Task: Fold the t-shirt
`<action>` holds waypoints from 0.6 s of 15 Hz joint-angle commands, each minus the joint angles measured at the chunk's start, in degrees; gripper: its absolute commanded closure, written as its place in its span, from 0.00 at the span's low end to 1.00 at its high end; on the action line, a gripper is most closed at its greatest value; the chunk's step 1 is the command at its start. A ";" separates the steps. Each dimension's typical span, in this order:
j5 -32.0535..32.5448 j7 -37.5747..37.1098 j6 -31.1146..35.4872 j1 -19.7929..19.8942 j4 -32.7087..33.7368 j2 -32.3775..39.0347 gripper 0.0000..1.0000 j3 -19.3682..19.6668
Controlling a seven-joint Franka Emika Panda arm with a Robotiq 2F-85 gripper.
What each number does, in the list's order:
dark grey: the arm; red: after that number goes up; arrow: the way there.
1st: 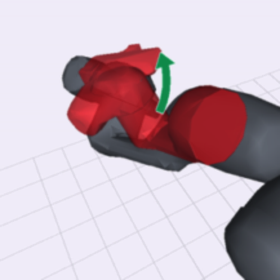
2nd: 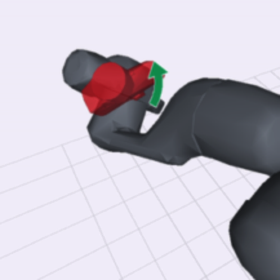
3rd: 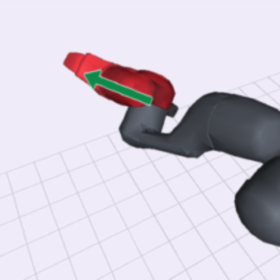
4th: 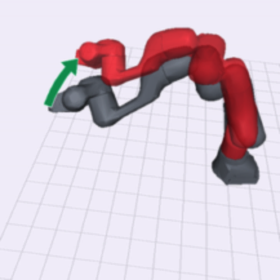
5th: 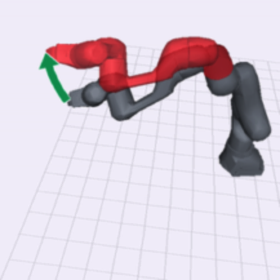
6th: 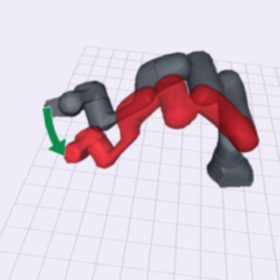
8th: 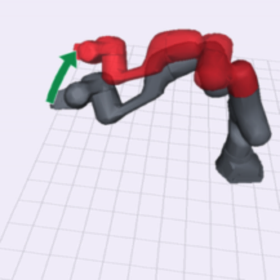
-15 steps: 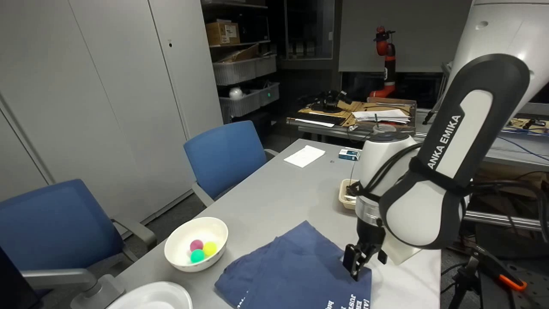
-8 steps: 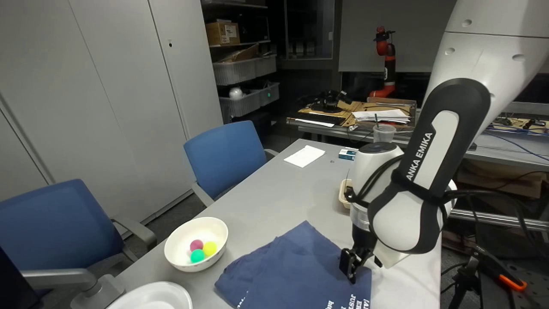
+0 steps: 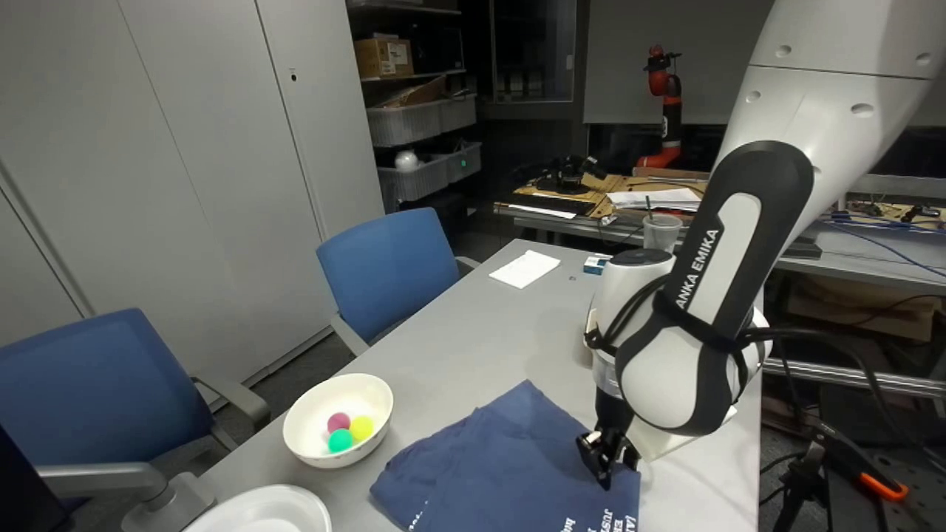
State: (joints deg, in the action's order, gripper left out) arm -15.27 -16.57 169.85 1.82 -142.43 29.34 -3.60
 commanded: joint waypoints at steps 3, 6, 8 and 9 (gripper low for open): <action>-3.35 0.61 0.87 1.57 -0.71 0.01 0.96 -2.75; -2.76 0.27 -1.33 0.43 -2.71 -1.88 1.00 -2.26; -3.37 1.26 -4.04 1.76 -4.33 -3.29 0.99 -3.96; -3.41 1.39 -5.62 1.74 -5.27 -4.02 0.99 -4.31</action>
State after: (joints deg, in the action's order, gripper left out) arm -16.98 -16.56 168.52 2.66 -144.32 28.74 -5.95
